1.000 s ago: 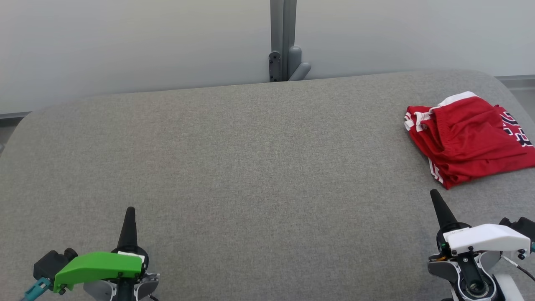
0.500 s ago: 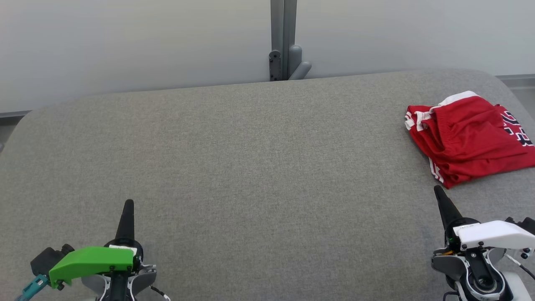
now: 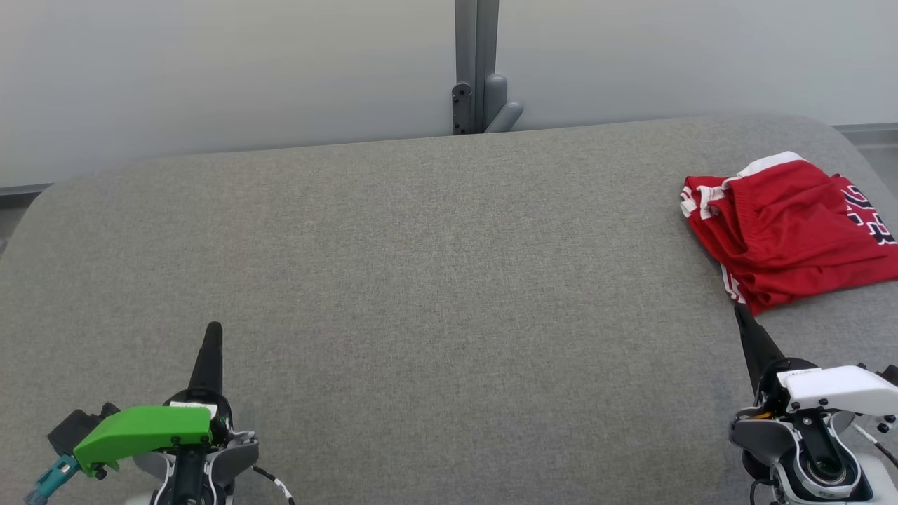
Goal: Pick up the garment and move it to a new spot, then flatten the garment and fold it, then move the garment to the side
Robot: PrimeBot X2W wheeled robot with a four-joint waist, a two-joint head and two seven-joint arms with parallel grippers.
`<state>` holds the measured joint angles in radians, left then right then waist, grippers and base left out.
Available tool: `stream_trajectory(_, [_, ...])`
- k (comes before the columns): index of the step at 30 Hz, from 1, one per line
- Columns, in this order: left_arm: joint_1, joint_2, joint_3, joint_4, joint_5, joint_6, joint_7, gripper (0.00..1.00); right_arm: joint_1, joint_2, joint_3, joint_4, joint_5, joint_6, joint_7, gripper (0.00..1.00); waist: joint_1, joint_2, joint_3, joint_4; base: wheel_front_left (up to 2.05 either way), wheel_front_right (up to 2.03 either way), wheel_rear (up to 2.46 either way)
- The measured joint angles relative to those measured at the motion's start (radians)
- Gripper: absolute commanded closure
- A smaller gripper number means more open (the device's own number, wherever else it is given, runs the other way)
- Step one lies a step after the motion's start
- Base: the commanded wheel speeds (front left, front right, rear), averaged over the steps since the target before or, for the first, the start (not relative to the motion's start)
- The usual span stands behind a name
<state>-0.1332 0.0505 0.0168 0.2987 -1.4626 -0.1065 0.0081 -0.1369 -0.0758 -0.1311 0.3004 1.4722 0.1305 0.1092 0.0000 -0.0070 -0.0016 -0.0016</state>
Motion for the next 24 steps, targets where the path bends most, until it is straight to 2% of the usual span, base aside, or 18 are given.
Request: stream_trajectory(24, [-0.031,0.0,0.015,0.003,-0.156,-0.022,0.034,1.0,-0.023,0.0,-0.039,0.005,0.148,0.0,0.052,1.0,0.0,0.0,0.005,0.002,0.0,0.0,0.0])
